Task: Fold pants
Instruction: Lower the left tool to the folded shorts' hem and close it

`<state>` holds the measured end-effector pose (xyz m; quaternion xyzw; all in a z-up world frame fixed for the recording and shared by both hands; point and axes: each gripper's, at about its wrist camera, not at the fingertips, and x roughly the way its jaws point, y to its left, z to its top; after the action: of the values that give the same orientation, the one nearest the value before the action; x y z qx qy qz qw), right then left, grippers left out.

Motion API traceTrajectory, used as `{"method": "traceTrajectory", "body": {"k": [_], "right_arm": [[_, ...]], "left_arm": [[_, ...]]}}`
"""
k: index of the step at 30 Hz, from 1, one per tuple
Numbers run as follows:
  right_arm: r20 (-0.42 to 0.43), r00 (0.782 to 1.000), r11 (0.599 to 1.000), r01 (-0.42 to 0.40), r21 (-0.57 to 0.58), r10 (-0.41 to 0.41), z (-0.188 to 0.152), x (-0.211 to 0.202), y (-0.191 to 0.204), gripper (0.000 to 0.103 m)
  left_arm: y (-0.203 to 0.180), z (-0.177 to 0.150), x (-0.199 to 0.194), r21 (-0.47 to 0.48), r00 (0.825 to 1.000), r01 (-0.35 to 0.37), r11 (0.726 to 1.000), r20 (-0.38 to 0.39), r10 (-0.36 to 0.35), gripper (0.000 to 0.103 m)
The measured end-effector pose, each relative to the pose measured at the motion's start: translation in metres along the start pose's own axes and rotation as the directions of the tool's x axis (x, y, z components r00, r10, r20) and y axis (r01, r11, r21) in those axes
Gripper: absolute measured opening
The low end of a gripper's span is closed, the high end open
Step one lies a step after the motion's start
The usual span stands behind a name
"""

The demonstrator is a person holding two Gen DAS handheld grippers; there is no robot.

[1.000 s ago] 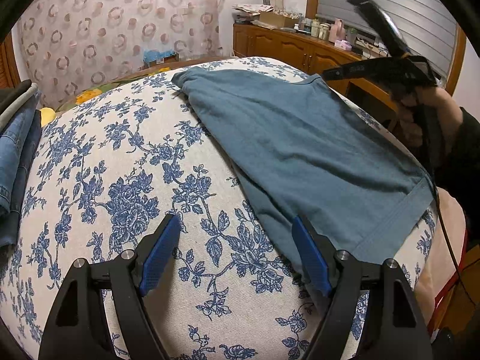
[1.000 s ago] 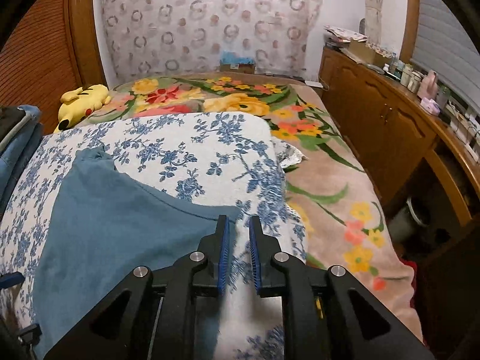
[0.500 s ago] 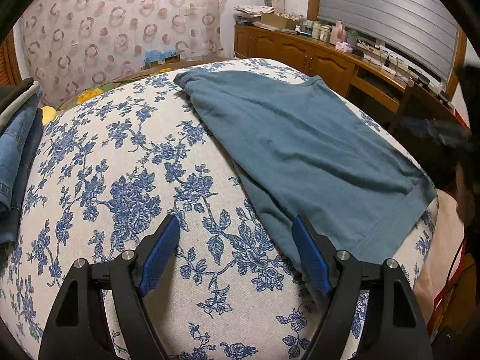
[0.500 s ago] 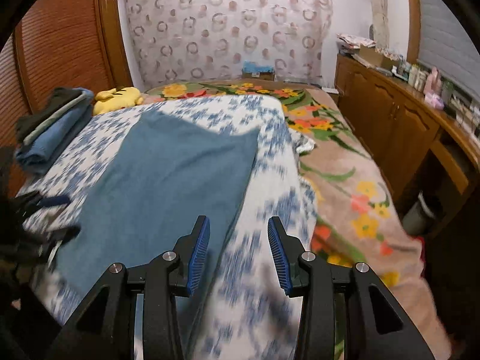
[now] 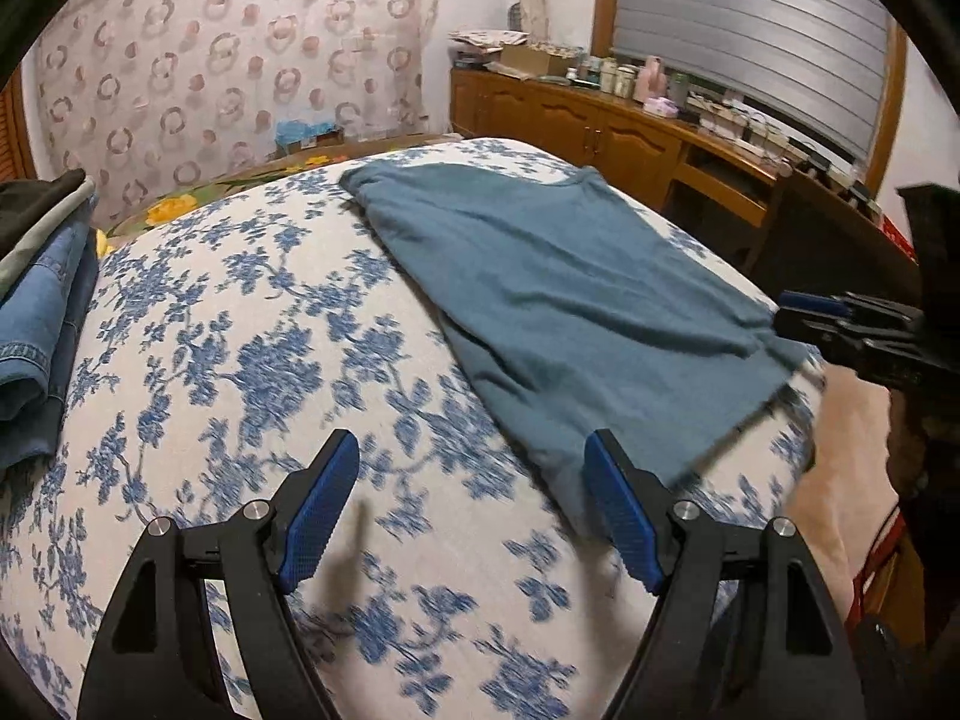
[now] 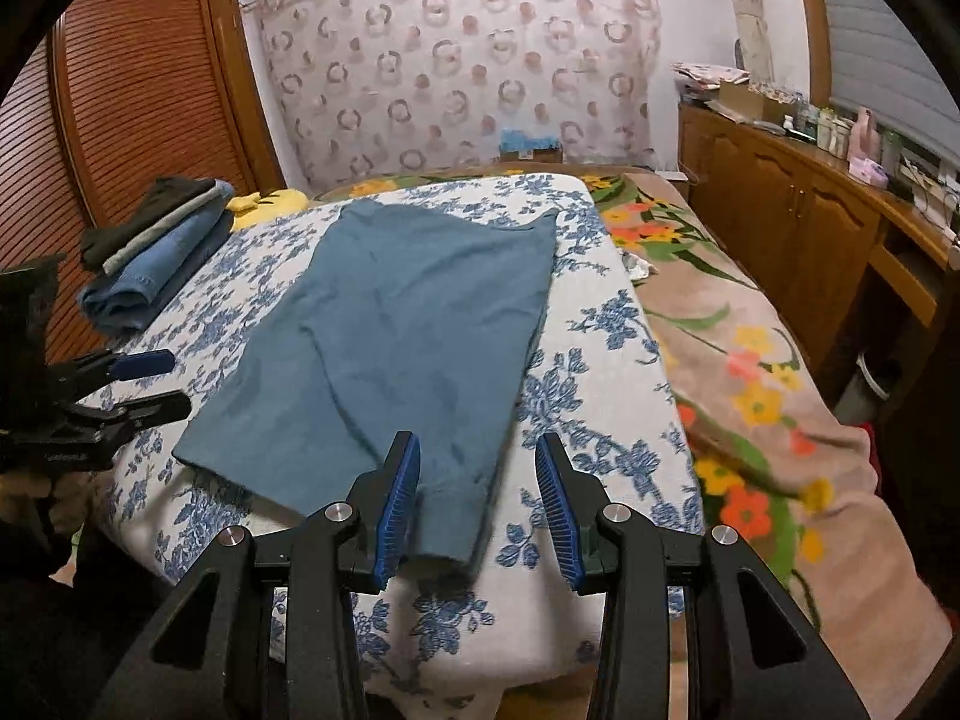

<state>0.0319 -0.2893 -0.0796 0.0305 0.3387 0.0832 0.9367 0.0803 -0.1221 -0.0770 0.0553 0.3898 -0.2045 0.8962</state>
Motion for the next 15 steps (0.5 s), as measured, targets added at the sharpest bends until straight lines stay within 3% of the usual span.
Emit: {"method": "traceTrajectory", "body": {"k": [3, 10, 15], "right_arm": [[-0.008, 1.000, 1.000, 0.001, 0.007, -0.001, -0.002, 0.001, -0.002, 0.042], [-0.016, 1.000, 1.000, 0.000, 0.024, 0.000, -0.006, -0.003, -0.005, 0.042], [-0.015, 1.000, 0.999, -0.009, 0.031, 0.009, -0.007, -0.003, -0.001, 0.042]], "left_arm": [[-0.009, -0.003, 0.003, 0.019, 1.000, 0.026, 0.999, -0.013, -0.025, 0.075], [-0.022, -0.006, 0.009, 0.034, 0.995, 0.088, 0.996, -0.040, -0.086, 0.048], [-0.026, -0.009, 0.010, 0.028, 0.992, 0.118, 0.993, -0.048, -0.117, 0.042]]}}
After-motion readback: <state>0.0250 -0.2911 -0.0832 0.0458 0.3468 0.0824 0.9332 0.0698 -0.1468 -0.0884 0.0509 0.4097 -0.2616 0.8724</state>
